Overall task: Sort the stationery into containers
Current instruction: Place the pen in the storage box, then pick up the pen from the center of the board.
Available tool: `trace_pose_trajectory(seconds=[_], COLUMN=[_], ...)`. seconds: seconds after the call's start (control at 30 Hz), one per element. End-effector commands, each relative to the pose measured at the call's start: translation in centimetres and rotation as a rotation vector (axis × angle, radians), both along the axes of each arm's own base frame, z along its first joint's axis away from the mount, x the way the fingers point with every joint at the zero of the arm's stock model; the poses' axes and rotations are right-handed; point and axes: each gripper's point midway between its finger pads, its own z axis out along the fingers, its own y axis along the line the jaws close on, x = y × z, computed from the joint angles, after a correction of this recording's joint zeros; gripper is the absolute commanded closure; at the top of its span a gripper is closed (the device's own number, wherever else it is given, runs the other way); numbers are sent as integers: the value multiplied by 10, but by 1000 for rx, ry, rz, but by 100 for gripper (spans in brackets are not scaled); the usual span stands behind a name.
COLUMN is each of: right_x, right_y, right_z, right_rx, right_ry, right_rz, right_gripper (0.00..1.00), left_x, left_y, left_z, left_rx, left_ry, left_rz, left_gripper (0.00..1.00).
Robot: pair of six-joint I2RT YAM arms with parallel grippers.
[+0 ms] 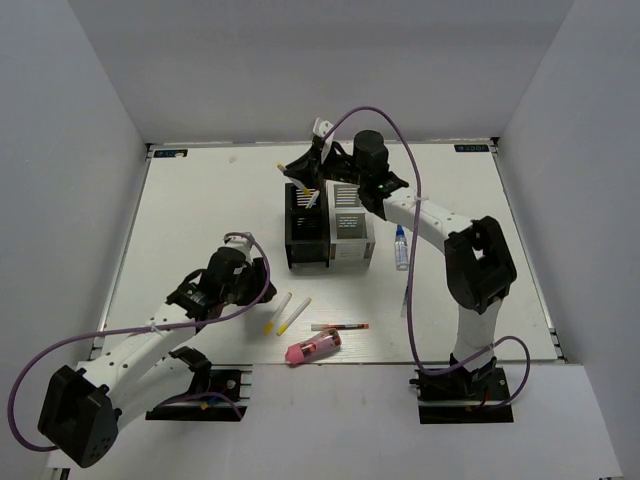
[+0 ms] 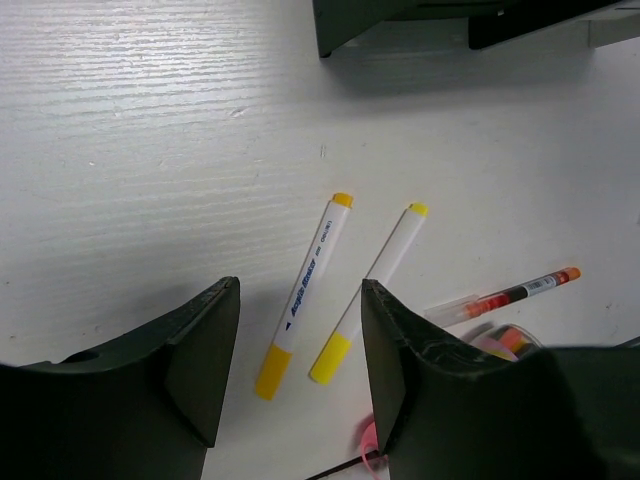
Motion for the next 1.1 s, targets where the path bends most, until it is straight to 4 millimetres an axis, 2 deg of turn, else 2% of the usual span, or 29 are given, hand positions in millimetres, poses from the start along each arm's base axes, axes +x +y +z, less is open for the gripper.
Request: trace_pose_trajectory(seconds=[0.0,0.1,0.17,0.2,0.27,0.4,0.43,0.47,0.5,0.63,0.67,0.77,0.8,0.83,0.87,0.9,0.93,0.97,1.0,1.03,1.07], right_x=[8,21,26,29,30,32,35,37,39,41,42,41,36,34,37,26,24,13,3,-9,-17], right_y=[-2,-2,-5,-4,-9,-10,-12,-13,-14,-16,-19,-28,-33,-38,-47,-54,-63,-70,-81,-86,-91], right_z=[36,10,1,-11,-18,-28,-28,-30,-28,-28,-28,-15,1,6,4,21,17,23,18,29,26], right_rx=[113,85,74,63,62,47,49,47,48,46,46,63,79,87,80,82,72,61,49,52,37], right_ry=[-54,12,44,63,106,120,121,122,118,128,133,157,150,166,191,193,210,225,248,236,239], right_rz=[37,36,37,36,41,41,36,30,26,19,14,2,0,-4,-22,-24,-32,-23,-28,-22,-12], right_gripper=[100,100,100,100,100,84,75,70,68,48,48,46,46,46,46,46,46,46,46,46,46], left_x=[2,3,0,1,2,-1,0,0,2,2,2,3,4,4,2,2,0,-3,-3,-1,2], left_y=[-5,-10,-13,-14,-16,-20,-25,-25,-24,-33,-32,-34,-32,-33,-34,-32,-31,-33,-31,-32,-30], left_z=[3,7,5,0,0,-10,-8,-8,-9,-10,-15,-15,-18,-18,-22,-25,-34,-38,-42,-42,-46], left_rx=[-18,-37,-40,-33,-40,-20,-23,-23,-18,-17,5,24,38,45,55,72,102,112,129,142,159], left_ry=[-28,-43,-30,-19,-18,15,10,10,7,7,16,18,20,15,28,40,61,73,80,74,85], left_rz=[-23,-46,-65,-65,-71,-89,-101,-102,-95,-111,-108,-100,-91,-93,-91,-85,-88,-101,-93,-83,-64], left_gripper=[38,38,38,38,38,37,37,37,37,37,37,37,38,38,40,40,40,41,41,45,45])
